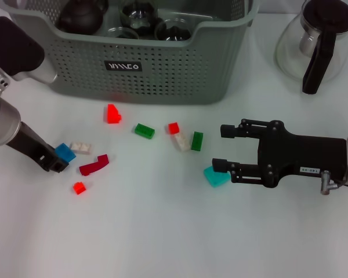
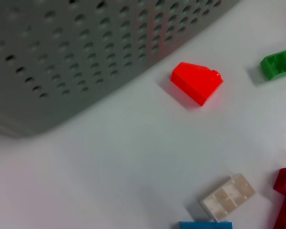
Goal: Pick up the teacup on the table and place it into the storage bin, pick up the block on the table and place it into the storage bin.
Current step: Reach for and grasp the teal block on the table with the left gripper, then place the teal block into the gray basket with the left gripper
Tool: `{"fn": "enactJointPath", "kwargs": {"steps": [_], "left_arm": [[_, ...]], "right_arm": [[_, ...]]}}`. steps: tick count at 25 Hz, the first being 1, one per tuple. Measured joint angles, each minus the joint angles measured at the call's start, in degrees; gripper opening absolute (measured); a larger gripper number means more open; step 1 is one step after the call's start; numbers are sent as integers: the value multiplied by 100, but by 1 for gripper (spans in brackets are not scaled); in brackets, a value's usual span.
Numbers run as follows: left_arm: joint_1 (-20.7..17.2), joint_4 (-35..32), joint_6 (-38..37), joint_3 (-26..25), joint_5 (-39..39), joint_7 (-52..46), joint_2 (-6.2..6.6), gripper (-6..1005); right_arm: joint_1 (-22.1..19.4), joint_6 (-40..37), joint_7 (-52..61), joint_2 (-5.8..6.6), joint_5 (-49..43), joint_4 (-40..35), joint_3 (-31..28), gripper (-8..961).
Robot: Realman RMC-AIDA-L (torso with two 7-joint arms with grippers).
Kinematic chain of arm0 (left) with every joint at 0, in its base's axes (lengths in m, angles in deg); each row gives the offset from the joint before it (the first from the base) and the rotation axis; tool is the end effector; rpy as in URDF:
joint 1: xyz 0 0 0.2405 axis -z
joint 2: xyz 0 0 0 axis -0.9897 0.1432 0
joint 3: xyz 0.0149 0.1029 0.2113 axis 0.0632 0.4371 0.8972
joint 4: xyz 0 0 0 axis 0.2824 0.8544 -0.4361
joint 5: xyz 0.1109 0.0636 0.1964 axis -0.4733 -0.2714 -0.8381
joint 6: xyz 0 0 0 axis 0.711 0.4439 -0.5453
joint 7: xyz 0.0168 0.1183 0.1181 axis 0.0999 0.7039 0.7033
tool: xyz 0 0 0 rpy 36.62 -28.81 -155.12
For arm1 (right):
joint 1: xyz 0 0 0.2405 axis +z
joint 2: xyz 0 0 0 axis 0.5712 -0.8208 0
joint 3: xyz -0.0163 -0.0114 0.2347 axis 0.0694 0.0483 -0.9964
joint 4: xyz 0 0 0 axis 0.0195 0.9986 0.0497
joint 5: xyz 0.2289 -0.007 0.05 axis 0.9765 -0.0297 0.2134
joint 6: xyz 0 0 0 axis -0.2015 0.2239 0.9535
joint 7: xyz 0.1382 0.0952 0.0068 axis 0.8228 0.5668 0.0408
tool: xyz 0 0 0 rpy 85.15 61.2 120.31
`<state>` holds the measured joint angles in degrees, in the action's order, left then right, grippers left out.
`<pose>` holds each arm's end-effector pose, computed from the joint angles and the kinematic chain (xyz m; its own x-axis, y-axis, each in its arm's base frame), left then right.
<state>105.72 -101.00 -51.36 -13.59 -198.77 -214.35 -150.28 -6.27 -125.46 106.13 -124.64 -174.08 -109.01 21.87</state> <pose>-0.2787 0.3440 0.0132 0.6289 0.7313 -0.2641 0.5302 -0.6518 -0.5423 0.2335 0.3098 -0.0709 0.8182 -0.1904 -0.5424 -0.2624 -0.9632 -0.0577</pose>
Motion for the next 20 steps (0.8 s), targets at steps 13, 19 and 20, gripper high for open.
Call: {"fn": "enactJointPath", "kwargs": {"steps": [13, 19, 20], "left_arm": [[81, -438, -577, -771, 390, 225, 9, 398], [768, 584, -2578, -3341, 2486, 1452, 504, 399], [868, 1060, -2826, -3662, 2862, 1585, 676, 399]], "right_arm": [[-9, -3, 0, -1, 0, 9, 0, 746], [-9, -10, 0, 0, 0, 9, 0, 745], [-9, -14, 0, 0, -1, 9, 0, 745]]}}
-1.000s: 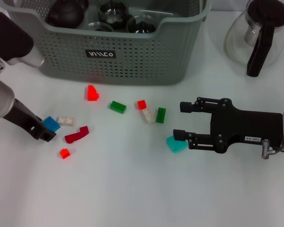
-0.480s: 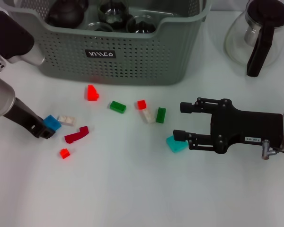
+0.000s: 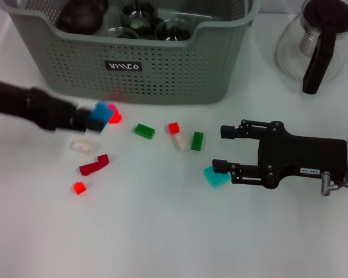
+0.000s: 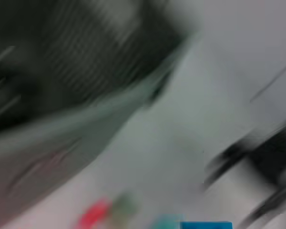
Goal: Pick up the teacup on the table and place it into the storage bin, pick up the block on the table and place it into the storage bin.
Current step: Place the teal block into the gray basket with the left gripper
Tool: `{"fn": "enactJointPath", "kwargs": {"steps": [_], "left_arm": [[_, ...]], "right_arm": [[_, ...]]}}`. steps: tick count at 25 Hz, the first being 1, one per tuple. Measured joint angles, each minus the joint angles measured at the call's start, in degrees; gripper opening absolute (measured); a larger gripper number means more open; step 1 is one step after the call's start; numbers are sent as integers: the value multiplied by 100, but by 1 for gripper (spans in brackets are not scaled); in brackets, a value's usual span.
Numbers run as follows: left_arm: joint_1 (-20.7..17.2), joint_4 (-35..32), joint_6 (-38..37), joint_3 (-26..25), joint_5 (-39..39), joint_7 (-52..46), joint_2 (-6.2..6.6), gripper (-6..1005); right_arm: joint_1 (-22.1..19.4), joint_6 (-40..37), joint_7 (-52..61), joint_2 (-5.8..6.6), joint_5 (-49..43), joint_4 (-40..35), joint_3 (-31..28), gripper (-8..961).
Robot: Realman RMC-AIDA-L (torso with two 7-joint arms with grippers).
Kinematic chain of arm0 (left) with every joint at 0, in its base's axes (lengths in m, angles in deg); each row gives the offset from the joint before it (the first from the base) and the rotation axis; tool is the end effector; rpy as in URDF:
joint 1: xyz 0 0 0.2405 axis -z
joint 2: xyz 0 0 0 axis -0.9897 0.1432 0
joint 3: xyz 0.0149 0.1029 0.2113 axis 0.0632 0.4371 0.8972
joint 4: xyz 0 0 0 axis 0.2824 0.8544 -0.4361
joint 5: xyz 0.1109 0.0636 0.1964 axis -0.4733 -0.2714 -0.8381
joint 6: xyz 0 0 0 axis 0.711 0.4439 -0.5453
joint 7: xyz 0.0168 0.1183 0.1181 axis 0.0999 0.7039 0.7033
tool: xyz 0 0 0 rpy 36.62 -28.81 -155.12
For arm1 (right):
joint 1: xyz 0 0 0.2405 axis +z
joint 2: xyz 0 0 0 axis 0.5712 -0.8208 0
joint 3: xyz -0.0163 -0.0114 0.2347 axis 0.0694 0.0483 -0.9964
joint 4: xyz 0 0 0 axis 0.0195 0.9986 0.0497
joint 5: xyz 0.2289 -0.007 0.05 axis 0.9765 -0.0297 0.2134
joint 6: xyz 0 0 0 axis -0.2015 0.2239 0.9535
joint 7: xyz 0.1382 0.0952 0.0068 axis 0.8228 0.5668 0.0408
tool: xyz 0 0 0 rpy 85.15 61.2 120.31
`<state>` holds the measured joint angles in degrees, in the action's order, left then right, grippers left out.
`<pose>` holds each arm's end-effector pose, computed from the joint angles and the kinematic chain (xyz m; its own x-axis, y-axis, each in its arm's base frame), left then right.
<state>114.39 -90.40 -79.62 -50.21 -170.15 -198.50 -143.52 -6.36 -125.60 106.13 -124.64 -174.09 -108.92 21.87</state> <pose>-0.2372 0.3258 0.0846 0.6873 0.6887 0.2309 0.7096 -0.7045 -0.0108 0.2339 0.3089 -0.0710 0.8170 -0.1930 -0.5434 -0.2639 -0.9630 -0.0548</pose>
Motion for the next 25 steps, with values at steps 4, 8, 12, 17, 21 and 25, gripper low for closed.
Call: {"fn": "enactJointPath", "kwargs": {"steps": [4, 8, 12, 17, 21, 25], "left_arm": [[180, 2066, -379, -536, 1864, 249, 731, 400], [378, 3002, 34, -721, 3135, -47, 955, 400], [782, 2411, 1307, -192, 2844, -941, 987, 401], [1589, 1953, 2822, 1254, 1231, -2142, 1194, 401], [2219, 1867, 3479, 2128, -592, -2935, 1071, 402], [2564, 1810, 3958, 2398, -1929, -3206, 625, 402]], "right_arm": [[-1, -11, 0, 0, 0, 0, 0, 745], [3, -18, 0, 8, 0, 0, 0, 745], [49, -6, 3, -4, 1, -1, 0, 745], [59, 10, 8, -11, 1, -1, 0, 745], [66, 16, 8, -20, 3, 0, 0, 745], [77, 23, 9, -22, 10, -1, 0, 745]]}}
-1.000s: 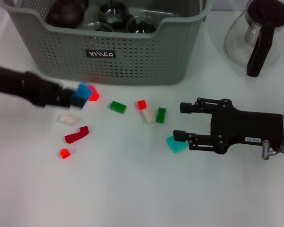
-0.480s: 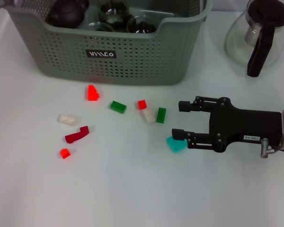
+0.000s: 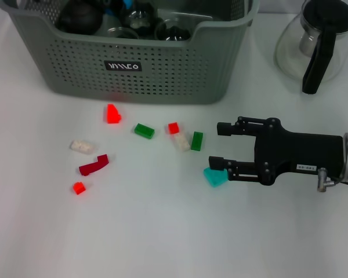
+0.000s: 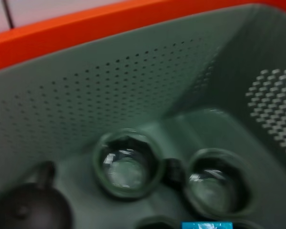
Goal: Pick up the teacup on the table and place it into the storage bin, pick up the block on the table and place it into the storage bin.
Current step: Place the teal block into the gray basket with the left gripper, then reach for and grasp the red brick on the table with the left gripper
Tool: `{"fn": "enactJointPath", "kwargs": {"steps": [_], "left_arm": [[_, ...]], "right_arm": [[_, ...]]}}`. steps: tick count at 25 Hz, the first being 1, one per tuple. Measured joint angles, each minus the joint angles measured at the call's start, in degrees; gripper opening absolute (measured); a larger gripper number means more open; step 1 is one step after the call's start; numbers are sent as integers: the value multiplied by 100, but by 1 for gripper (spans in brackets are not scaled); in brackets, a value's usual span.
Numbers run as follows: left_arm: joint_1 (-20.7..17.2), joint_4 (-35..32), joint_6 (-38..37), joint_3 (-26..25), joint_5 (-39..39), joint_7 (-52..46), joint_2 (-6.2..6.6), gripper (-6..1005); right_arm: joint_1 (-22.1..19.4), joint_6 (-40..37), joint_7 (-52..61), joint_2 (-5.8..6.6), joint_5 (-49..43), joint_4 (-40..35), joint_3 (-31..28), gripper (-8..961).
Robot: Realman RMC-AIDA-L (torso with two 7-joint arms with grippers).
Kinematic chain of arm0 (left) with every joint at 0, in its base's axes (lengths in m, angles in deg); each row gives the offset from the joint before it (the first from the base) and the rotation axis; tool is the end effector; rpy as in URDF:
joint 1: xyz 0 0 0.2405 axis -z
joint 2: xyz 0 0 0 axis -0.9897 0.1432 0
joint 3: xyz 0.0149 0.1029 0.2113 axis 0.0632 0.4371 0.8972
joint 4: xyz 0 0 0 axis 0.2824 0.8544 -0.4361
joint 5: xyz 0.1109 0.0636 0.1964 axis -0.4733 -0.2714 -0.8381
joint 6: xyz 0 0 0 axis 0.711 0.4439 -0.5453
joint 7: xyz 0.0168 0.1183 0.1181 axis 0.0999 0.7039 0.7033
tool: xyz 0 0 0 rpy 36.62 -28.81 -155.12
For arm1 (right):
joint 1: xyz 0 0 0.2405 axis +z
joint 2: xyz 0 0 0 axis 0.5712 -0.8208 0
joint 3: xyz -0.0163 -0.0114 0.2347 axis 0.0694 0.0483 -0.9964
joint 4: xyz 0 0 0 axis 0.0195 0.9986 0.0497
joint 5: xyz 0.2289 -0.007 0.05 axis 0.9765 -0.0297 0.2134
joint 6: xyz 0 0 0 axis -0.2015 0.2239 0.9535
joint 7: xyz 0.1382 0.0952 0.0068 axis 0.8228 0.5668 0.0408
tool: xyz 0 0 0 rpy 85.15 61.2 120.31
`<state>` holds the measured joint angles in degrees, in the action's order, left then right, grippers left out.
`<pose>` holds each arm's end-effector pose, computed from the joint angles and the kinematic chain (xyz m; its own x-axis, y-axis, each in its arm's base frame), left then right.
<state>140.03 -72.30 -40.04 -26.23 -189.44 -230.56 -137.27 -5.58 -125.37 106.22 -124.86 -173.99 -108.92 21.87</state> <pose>-0.1565 0.4900 0.0507 0.6471 0.7550 0.1061 0.6693 -0.4958 -0.5534 0.2289 0.3122 -0.0724 0.8175 -0.1845 -0.5456 -0.2546 -0.9655 -0.0549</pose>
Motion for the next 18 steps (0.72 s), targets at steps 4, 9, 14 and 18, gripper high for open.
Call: {"fn": "enactJointPath", "kwargs": {"steps": [4, 9, 14, 18], "left_arm": [[76, -122, 442, -27, -781, -260, -356, 403], [-206, -813, 302, -258, -379, -97, -479, 404], [-769, -1575, -482, -1123, 1345, 600, -391, 490], [-1260, -1301, -1303, -2319, 3603, 1582, -260, 691]], "right_arm": [[2, 0, 0, 2, 3, 0, 0, 745], [-1, -1, 0, 4, 2, 0, -1, 745], [5, 0, 0, 5, 7, 0, -1, 745], [3, -1, 0, 5, 15, 0, -1, 745]]}}
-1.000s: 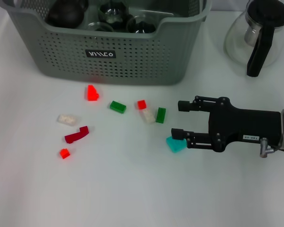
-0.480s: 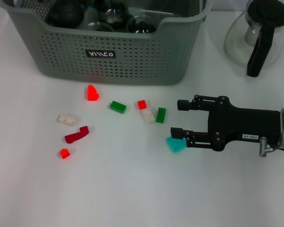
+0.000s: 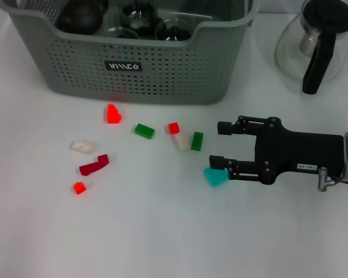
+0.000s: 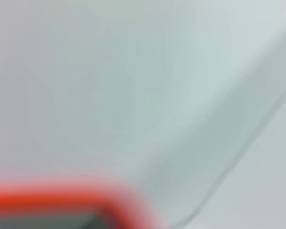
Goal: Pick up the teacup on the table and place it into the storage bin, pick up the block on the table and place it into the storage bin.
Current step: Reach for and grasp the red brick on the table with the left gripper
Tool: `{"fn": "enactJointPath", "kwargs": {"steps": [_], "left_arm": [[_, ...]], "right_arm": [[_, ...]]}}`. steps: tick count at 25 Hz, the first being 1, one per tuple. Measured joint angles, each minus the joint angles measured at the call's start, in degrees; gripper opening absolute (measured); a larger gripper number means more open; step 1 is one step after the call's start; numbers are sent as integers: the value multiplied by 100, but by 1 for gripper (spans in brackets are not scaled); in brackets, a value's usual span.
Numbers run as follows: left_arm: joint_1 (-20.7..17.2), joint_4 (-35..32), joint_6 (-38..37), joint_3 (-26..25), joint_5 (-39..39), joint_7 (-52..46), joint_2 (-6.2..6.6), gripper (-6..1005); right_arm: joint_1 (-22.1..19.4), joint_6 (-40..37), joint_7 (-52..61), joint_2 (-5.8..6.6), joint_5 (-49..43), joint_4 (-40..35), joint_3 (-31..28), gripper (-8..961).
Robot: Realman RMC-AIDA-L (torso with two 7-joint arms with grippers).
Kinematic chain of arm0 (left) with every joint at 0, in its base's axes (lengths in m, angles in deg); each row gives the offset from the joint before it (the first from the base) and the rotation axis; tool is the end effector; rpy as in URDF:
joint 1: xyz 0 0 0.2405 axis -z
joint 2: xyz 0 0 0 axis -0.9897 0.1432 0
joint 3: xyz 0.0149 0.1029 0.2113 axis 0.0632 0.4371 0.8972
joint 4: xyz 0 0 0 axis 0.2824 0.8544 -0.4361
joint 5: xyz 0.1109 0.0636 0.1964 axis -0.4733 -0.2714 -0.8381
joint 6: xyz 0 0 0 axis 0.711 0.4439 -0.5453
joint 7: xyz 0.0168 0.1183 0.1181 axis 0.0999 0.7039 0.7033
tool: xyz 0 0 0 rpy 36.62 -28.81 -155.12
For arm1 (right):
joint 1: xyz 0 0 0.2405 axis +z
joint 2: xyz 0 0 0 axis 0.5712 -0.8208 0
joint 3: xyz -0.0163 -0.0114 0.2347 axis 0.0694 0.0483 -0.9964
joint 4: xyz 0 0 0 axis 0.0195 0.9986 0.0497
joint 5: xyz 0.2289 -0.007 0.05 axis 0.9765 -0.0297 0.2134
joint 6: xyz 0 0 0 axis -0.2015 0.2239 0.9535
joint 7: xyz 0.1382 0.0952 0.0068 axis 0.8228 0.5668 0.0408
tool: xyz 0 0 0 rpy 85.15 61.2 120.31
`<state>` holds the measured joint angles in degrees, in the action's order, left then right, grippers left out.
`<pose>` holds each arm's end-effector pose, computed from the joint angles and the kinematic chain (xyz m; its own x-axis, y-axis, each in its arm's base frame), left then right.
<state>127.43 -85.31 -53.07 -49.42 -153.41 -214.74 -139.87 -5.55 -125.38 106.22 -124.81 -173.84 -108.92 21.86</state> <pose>-0.1387 0.4485 0.1300 0.5189 0.5484 0.6558 0.7747 -0.6260 -0.0894 0.2287 0.3127 -0.0718 0.8167 -0.1835 -0.5472 -0.2547 -0.9654 -0.0564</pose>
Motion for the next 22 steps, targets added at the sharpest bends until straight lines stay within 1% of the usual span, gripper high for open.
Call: {"fn": "enactJointPath", "kwargs": {"steps": [1, 2, 3, 4, 5, 6, 7, 8, 9, 10, 12, 14, 15, 17, 18, 19, 20, 21, 22], "left_arm": [[-179, 317, -328, -373, 835, 327, 50, 763], [-345, 761, -658, -610, 1631, 626, 153, 836], [-447, 1095, -878, -703, 2066, 766, 246, 838], [-585, 1590, -1287, -750, 2711, 973, 411, 840], [-649, 1854, -1561, -749, 2990, 1097, 504, 843], [-748, 2158, -2076, -730, 3343, 1269, 608, 845], [-748, 2158, -2076, -730, 3343, 1269, 608, 847], [-836, 2169, -2305, -697, 3366, 1317, 624, 849], [-903, 2104, -2457, -652, 3302, 1338, 622, 849], [-993, 1903, -2576, -552, 3101, 1348, 616, 848], [-1190, 1387, -2803, -237, 2437, 1378, 615, 848], [-1344, 848, -2903, 171, 1593, 1381, 631, 847], [-1384, 703, -2912, 290, 1330, 1381, 628, 847], [-1455, 328, -2917, 572, 547, 1398, 582, 846], [-1474, 156, -2899, 710, 97, 1426, 519, 846], [-1494, -80, -2871, 913, -441, 1501, 401, 846], [-1505, -210, -2852, 1004, -697, 1546, 328, 846], [-1524, -346, -2854, 1113, -919, 1610, 227, 845], [-1547, -527, -2852, 1248, -1192, 1692, 98, 845]], "right_arm": [[0, 0, 0, 0, -3, 0, 0, 745], [0, 0, 0, 0, -3, 0, 0, 745], [-1, 0, 0, 0, -11, 0, 0, 745], [-2, 0, 0, -1, -11, 1, 1, 745], [-5, 1, 0, 1, -12, 0, 0, 745], [-4, 0, 0, -2, -14, 1, 1, 745], [-5, 0, 0, 1, -16, 0, 0, 745], [-5, 0, 0, 1, -16, 0, 0, 745], [-3, 0, 0, -1, -18, 0, 1, 745], [-3, 0, 0, 0, -18, 0, 1, 745], [-7, 0, 0, 0, -19, 0, 0, 745], [-13, 0, 0, 0, -19, 0, 0, 745], [-14, 0, 0, 0, -20, 0, 0, 745], [-12, 0, 0, 0, -22, 1, 0, 745], [-9, 0, 0, -1, -22, 3, 4, 745], [-8, 0, 5, 0, -24, 6, 8, 745], [-6, 0, 20, -1, -24, 7, 9, 745], [-5, 0, 45, -1, -25, 8, 10, 745], [-5, 0, 68, 1, -25, 8, 8, 745]]}}
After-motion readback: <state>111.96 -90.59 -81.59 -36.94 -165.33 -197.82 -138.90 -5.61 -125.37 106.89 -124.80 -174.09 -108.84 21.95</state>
